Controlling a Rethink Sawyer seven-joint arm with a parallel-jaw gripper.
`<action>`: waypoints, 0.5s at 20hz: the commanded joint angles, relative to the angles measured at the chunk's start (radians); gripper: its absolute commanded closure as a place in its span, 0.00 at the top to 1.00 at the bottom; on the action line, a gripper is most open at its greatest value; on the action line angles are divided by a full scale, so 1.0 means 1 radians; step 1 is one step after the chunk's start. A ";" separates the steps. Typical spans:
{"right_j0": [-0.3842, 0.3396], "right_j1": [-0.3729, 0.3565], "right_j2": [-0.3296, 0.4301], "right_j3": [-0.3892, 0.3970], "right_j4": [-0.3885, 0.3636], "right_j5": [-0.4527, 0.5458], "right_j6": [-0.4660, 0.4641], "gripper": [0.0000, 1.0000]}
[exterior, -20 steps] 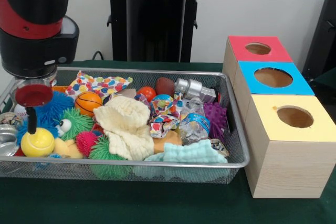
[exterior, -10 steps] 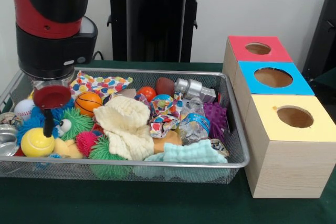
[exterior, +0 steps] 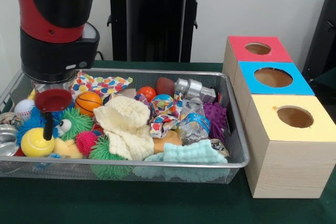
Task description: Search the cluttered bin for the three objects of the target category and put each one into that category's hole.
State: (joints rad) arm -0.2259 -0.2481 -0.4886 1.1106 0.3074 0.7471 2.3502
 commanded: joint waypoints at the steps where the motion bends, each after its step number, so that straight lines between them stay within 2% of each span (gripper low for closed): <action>1: -0.027 0.027 0.103 0.126 0.038 -0.075 0.187 1.00; 3: -0.024 0.026 0.111 0.146 0.041 -0.103 0.187 1.00; 10: 0.009 -0.007 0.100 0.201 0.046 -0.108 0.202 1.00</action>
State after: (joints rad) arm -0.2239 -0.2484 -0.4886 1.1841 0.3111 0.6898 2.3502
